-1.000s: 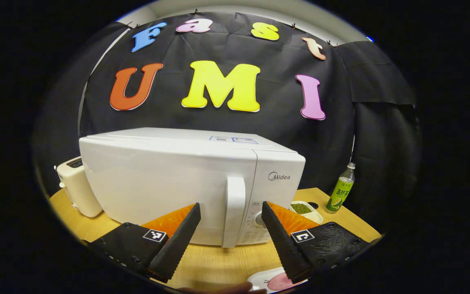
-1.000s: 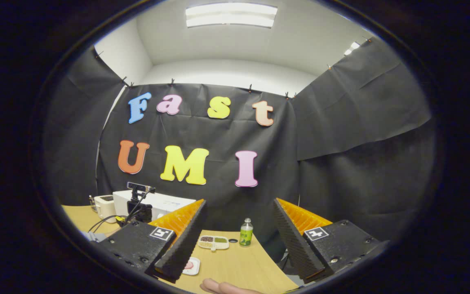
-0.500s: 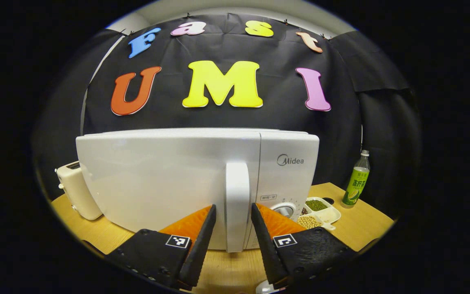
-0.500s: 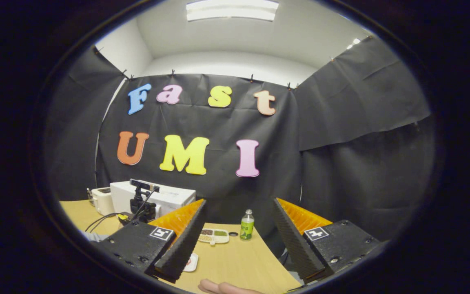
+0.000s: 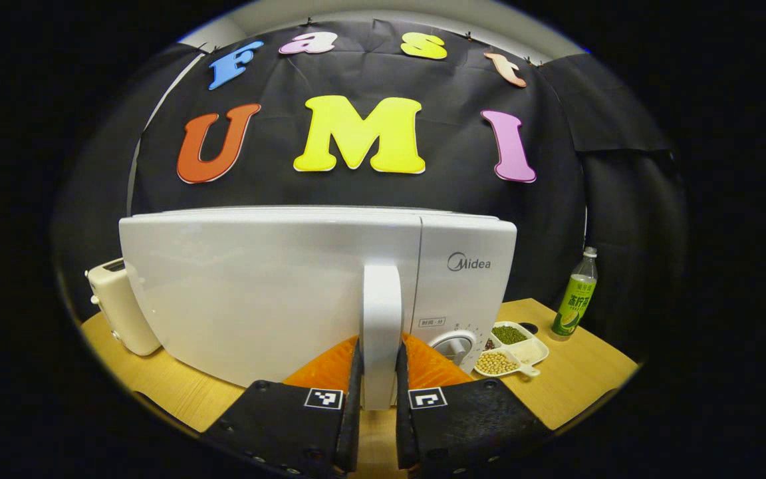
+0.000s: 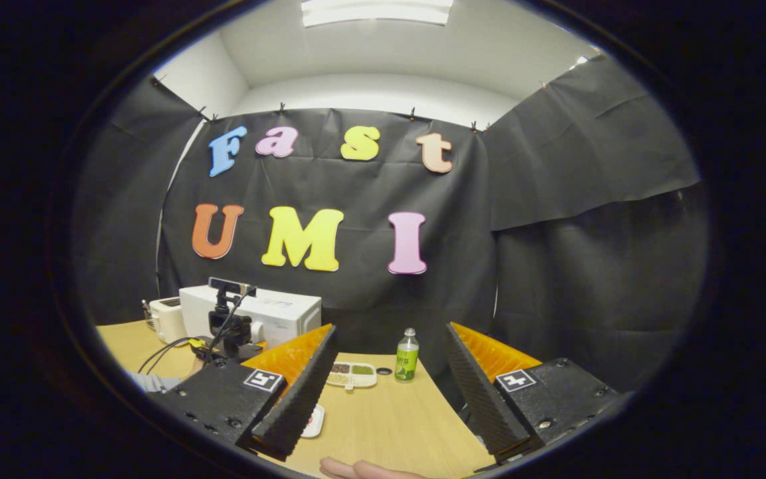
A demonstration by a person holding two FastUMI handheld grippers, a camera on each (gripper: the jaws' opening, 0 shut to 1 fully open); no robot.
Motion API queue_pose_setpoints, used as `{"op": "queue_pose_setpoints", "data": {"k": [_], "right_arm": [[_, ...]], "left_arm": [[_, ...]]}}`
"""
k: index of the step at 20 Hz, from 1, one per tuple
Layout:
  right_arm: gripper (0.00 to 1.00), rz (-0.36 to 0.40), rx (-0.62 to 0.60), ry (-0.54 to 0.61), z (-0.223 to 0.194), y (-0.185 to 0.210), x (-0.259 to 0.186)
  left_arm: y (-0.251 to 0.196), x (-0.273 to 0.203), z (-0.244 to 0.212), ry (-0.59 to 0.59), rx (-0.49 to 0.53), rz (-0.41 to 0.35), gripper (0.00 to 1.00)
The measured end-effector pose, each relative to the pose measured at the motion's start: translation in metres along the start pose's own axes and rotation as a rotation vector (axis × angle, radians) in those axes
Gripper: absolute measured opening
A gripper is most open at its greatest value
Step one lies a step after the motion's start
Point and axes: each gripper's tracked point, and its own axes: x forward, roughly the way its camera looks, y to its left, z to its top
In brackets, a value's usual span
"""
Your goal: Open the microwave oven with the left hand, put the food in, and close the microwave oven.
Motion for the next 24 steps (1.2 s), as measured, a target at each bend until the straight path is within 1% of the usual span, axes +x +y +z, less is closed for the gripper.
{"op": "queue_pose_setpoints", "data": {"k": [1, 2, 3, 5, 6, 7, 8, 10, 12, 13, 15, 18, 23, 24], "right_arm": [[1.00, -0.001, 0.001, -0.001, 0.000, 0.000, 0.000], [1.00, -0.001, 0.003, 0.000, -0.002, -0.001, 0.000], [0.95, -0.001, 0.000, 0.002, -0.003, -0.001, 0.000], [0.95, -0.004, 0.001, 0.005, -0.004, -0.002, 0.000], [0.95, -0.005, 0.003, 0.007, -0.006, -0.003, 0.001], [0.95, -0.003, 0.004, 0.010, -0.007, -0.002, 0.001], [1.00, -0.003, 0.007, 0.014, -0.009, -0.002, 0.001], [1.00, -0.005, 0.006, 0.018, -0.011, -0.003, 0.001], [1.00, -0.010, 0.004, 0.022, -0.013, -0.003, 0.000], [1.00, -0.009, 0.008, 0.024, -0.013, 0.000, -0.001], [1.00, -0.004, 0.022, 0.027, -0.012, 0.007, -0.005], [1.00, 0.007, 0.031, 0.040, -0.014, 0.019, -0.016], [1.00, 0.032, -0.012, 0.026, -0.005, 0.048, -0.037], [0.95, 0.043, -0.017, 0.025, -0.005, 0.056, -0.042]], "left_arm": [[0.000, -0.002, 0.002, 0.006, -0.001, -0.005, 0.11], [0.001, -0.007, 0.001, 0.008, -0.017, -0.015, 0.11], [0.000, -0.006, 0.000, 0.016, -0.020, -0.026, 0.11], [-0.001, -0.017, 0.005, 0.011, -0.023, -0.032, 0.11], [0.000, -0.006, 0.003, 0.001, -0.006, -0.026, 0.08], [0.002, -0.007, 0.001, 0.013, -0.001, -0.024, 0.00], [0.001, -0.011, 0.001, 0.018, -0.011, -0.026, 0.00], [0.001, -0.028, -0.003, 0.031, -0.021, -0.028, 0.00], [0.002, -0.045, -0.005, 0.013, 0.005, -0.060, 0.00], [0.003, -0.055, -0.006, 0.010, -0.008, -0.074, 0.00], [0.009, -0.071, -0.010, 0.021, -0.032, -0.085, 0.00], [0.018, -0.099, -0.014, 0.019, -0.018, -0.093, 0.00], [0.043, -0.149, -0.024, 0.012, -0.002, -0.128, 0.00], [0.050, -0.159, -0.024, 0.008, 0.006, -0.128, 0.00]]}}
